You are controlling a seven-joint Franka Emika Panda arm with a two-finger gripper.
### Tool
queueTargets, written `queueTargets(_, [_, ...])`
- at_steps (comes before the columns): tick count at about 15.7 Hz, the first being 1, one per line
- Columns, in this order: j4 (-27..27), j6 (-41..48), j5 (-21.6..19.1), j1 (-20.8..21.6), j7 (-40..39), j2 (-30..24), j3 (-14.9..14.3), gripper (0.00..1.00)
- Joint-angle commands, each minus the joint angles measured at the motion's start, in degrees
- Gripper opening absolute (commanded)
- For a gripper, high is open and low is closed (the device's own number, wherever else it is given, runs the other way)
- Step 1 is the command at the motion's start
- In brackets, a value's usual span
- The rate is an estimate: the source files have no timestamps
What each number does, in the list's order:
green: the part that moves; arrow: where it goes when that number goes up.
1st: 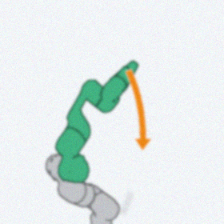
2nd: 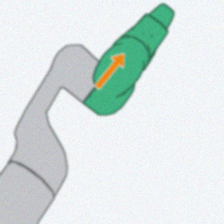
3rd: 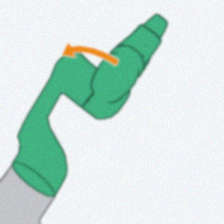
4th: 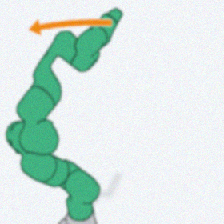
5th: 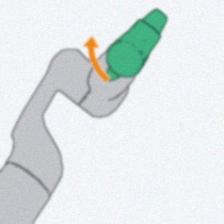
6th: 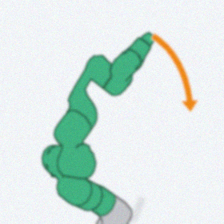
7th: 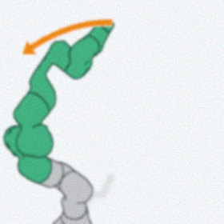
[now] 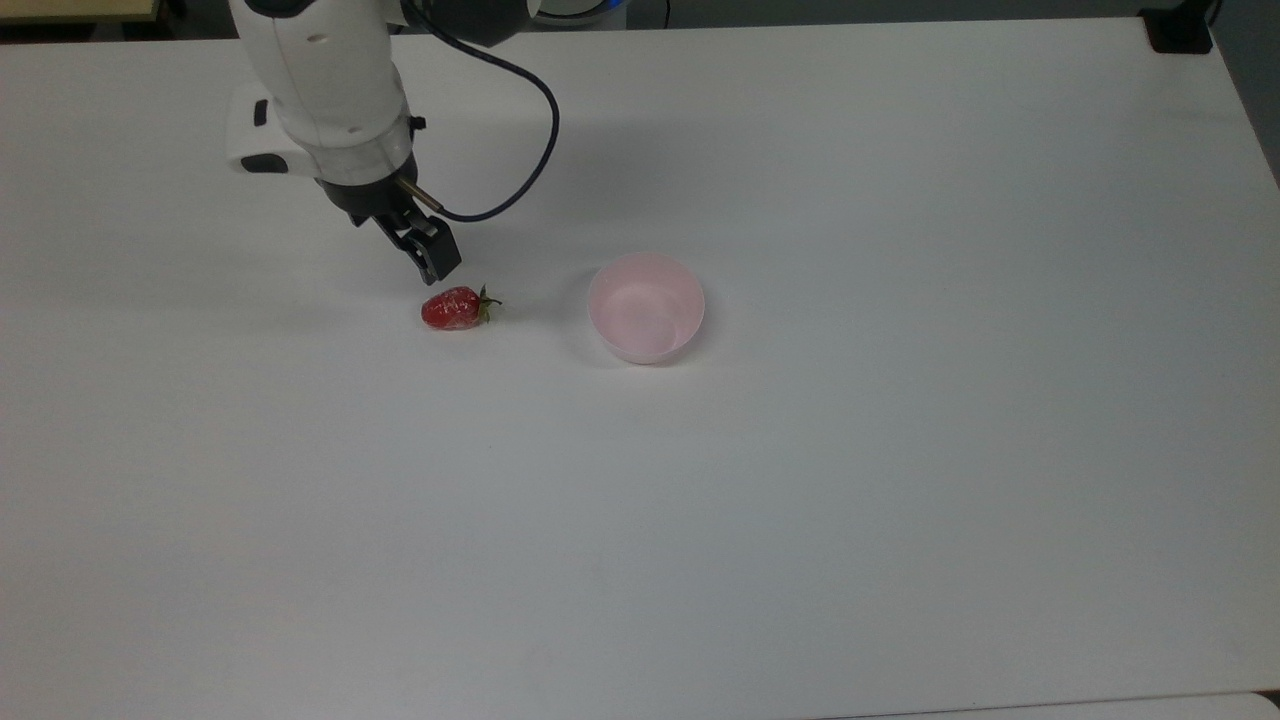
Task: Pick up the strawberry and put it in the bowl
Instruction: 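Lower the open gripper down over the red strawberry, then close the gripper fingers around the strawberry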
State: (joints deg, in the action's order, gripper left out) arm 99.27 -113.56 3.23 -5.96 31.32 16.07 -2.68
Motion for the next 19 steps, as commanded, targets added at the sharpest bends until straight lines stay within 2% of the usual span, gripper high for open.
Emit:
queueTargets(1, [4.96,-5.88,-0.07,1.48,3.92,0.71,-0.22,0.89])
queueTargets(4, [5.14,-8.95,-0.16,2.26,6.11,3.0,-0.22,0.86])
queueTargets(8, [5.76,-9.66,-0.16,2.88,6.12,4.49,-0.22,0.73])
queueTargets(12, [5.76,-11.86,-0.16,3.59,6.12,6.52,-0.22,0.7])
queueTargets(15, [5.76,-11.86,-0.07,3.68,5.77,6.52,-0.22,0.44])
queueTargets(19, [5.85,-11.43,-0.07,3.68,3.67,6.52,-0.22,0.19])
